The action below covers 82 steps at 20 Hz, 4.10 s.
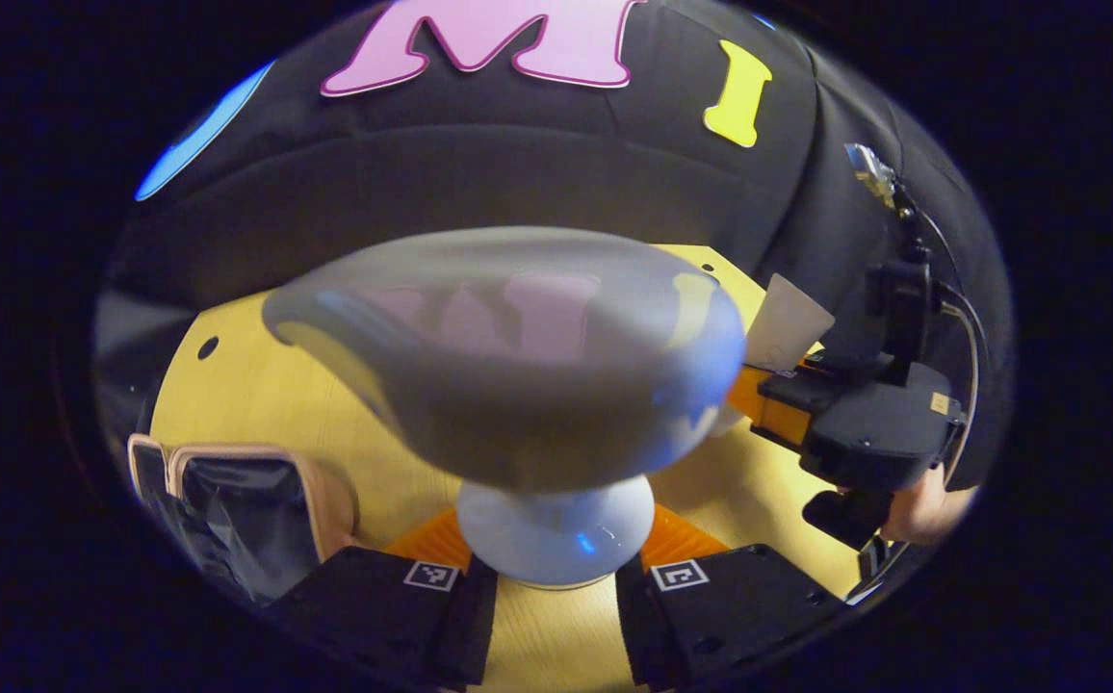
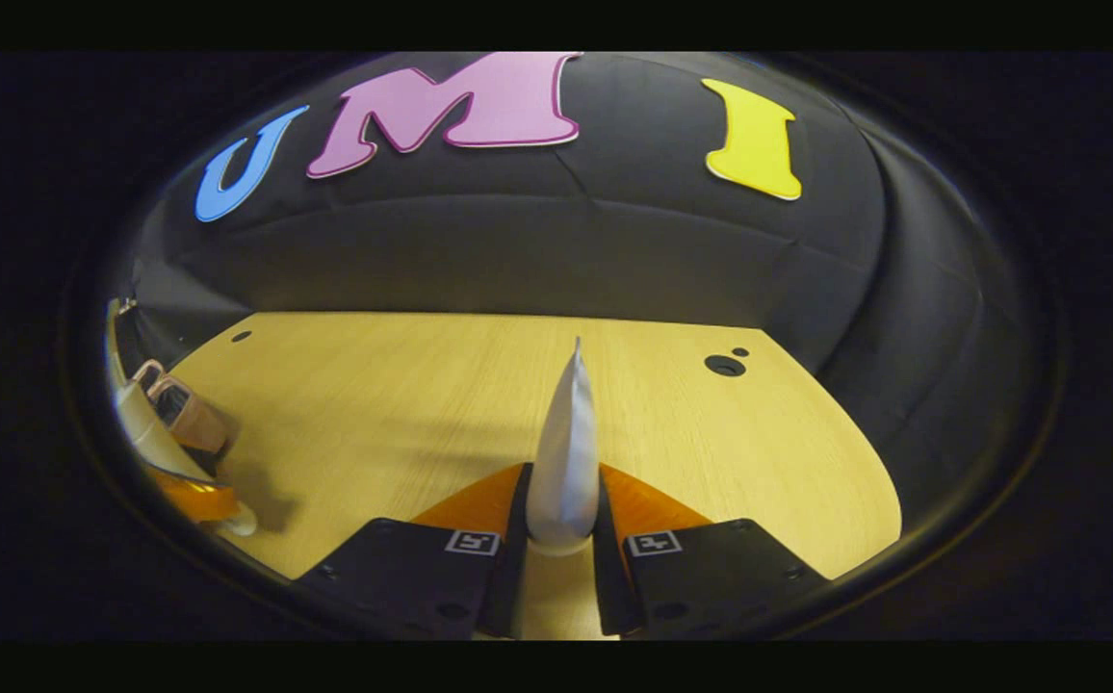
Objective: First open the suitcase, pack the skin care products into it, and then close the suitcase.
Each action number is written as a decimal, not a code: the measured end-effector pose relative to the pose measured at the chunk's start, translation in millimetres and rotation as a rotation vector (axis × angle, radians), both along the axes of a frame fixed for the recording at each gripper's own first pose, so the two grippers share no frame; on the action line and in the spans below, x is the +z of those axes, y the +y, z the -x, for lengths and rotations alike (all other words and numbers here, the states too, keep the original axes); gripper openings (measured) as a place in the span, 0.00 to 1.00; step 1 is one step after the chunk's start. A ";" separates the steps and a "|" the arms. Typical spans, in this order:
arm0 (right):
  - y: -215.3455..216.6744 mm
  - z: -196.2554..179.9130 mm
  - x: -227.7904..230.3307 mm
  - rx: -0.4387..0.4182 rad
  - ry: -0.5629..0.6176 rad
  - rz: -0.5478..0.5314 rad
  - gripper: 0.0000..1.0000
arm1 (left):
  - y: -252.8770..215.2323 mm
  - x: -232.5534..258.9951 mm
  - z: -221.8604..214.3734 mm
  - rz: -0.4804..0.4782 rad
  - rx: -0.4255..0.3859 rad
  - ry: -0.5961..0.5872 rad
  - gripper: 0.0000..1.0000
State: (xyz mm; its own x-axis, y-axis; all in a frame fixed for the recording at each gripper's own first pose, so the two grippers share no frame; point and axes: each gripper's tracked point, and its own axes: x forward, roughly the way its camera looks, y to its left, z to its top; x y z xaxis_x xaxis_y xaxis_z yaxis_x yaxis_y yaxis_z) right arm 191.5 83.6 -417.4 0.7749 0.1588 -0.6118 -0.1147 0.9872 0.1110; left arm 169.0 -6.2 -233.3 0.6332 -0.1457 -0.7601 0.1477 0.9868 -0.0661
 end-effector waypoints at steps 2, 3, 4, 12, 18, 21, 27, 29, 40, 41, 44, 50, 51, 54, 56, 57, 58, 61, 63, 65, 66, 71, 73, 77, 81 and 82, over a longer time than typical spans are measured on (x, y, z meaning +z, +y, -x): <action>1.3 11.8 23.2 0.015 -0.027 0.011 0.38 | 32.9 11.1 41.8 0.041 0.045 0.122 0.58; 5.0 17.9 36.6 0.020 -0.042 0.007 0.33 | 59.2 13.2 62.9 0.030 0.067 0.185 0.58; 10.8 23.5 50.5 0.031 -0.061 -0.003 0.33 | 86.3 13.8 79.5 -0.007 0.092 0.256 0.58; 75.9 70.4 156.6 0.118 -0.169 -0.110 0.27 | 245.6 -15.5 128.5 -0.231 0.138 0.609 0.58; 85.9 111.0 197.6 0.162 -0.207 -0.067 0.33 | 276.3 -74.8 142.5 -0.286 0.171 0.755 0.58; 85.4 128.2 191.9 0.176 -0.189 -0.003 0.30 | 276.8 -82.2 141.5 -0.258 0.177 0.752 0.58; 141.0 146.0 201.0 0.230 -0.124 -0.086 0.33 | 259.6 -51.0 129.2 -0.215 0.085 0.508 0.94; 168.6 147.1 201.9 0.284 -0.091 -0.106 0.33 | 263.0 -20.8 129.1 -0.217 0.076 0.347 0.98; 362.8 194.2 103.0 0.422 0.584 -0.277 0.33 | 353.3 100.2 246.1 0.146 0.381 -0.095 0.96; 368.7 204.3 88.3 0.419 0.645 -0.254 0.33 | 371.9 98.2 260.4 0.123 0.419 -0.096 0.96; 384.8 228.1 51.9 0.388 0.805 -0.188 0.33 | 415.5 91.9 306.9 0.078 0.510 -0.075 0.97; 402.8 242.0 4.6 0.217 0.961 -0.125 0.41 | 501.7 88.7 319.6 0.050 0.695 -0.056 0.97; 402.7 238.8 8.5 0.216 0.942 -0.124 0.34 | 522.0 89.8 317.8 0.043 0.720 -0.047 0.97; 413.0 236.0 32.4 0.227 0.903 -0.198 0.65 | 574.1 93.7 308.2 0.034 0.778 -0.050 0.96; 418.8 228.7 58.5 0.293 0.787 -0.233 0.87 | 606.4 100.0 293.5 0.027 0.799 -0.055 0.96; 416.7 224.2 73.0 0.325 0.705 -0.234 0.93 | 619.7 104.3 281.3 0.032 0.808 -0.062 0.96; 412.6 217.7 90.2 0.357 0.621 -0.238 0.98 | 627.3 105.4 268.9 0.044 0.810 -0.066 0.96; 393.2 209.7 136.5 0.415 0.462 -0.265 0.98 | 658.4 90.9 230.3 0.036 0.817 -0.012 0.97; 369.6 209.0 153.9 0.400 0.417 -0.265 0.98 | 675.0 73.5 206.9 0.009 0.809 0.059 0.97; 345.8 214.1 156.7 0.369 0.399 -0.263 0.97 | 680.2 50.5 193.5 -0.010 0.789 0.146 0.97; 329.3 215.5 155.2 0.356 0.389 -0.249 0.97 | 681.2 36.6 192.3 -0.016 0.793 0.200 0.97; 270.9 228.3 135.8 0.241 0.420 -0.198 0.97 | 671.7 -9.0 185.3 0.068 0.765 0.352 0.96; 263.9 232.7 135.4 0.222 0.436 -0.218 0.97 | 653.4 -17.4 173.0 0.158 0.734 0.355 0.85; 262.9 225.4 139.9 0.203 0.424 -0.250 0.98 | 655.0 -10.2 165.5 0.110 0.716 0.330 0.18; 268.5 223.0 147.9 0.223 0.393 -0.271 0.98 | 636.2 36.2 154.6 0.192 0.632 0.228 0.09; 268.2 223.9 150.0 0.236 0.384 -0.271 0.98 | 633.4 47.8 157.3 0.167 0.602 0.209 0.08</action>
